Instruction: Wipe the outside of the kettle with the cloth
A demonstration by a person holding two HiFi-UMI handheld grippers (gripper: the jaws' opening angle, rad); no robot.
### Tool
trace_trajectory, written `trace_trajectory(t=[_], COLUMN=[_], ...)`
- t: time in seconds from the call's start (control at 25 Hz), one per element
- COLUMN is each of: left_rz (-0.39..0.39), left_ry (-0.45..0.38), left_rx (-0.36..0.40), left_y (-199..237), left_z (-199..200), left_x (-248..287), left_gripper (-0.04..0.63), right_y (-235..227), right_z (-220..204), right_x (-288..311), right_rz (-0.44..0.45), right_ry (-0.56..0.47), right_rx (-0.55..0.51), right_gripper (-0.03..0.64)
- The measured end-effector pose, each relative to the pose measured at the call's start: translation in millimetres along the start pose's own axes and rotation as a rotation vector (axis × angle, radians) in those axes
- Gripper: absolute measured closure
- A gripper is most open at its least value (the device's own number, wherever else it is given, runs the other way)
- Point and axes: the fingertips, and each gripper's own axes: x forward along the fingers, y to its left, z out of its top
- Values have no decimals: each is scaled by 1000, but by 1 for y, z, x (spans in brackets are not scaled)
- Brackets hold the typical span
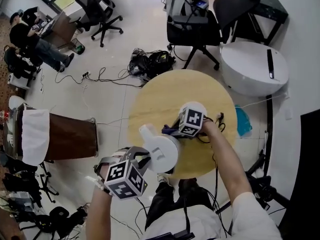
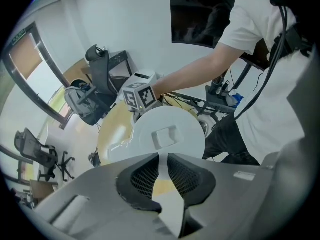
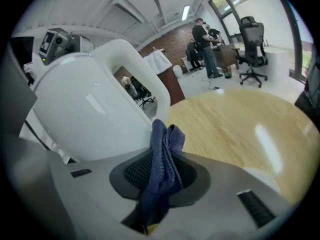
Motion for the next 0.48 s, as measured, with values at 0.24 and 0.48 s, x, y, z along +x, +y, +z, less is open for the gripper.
trace_trajectory(t=[0.24,0.48], left_rz=[4,-10], left_ry=[-2,-13], left_rx=[-38,-77], left_y=[0,1], left_z=[0,-2], left_x=[4,5], left_gripper=[548,548], right_y=[43,72], right_z=[64,91], right_x=[-56,-96], right_rz=[57,55], right_ry=[-63,-24], right_rx=[-294,-414], right_gripper=[532,532])
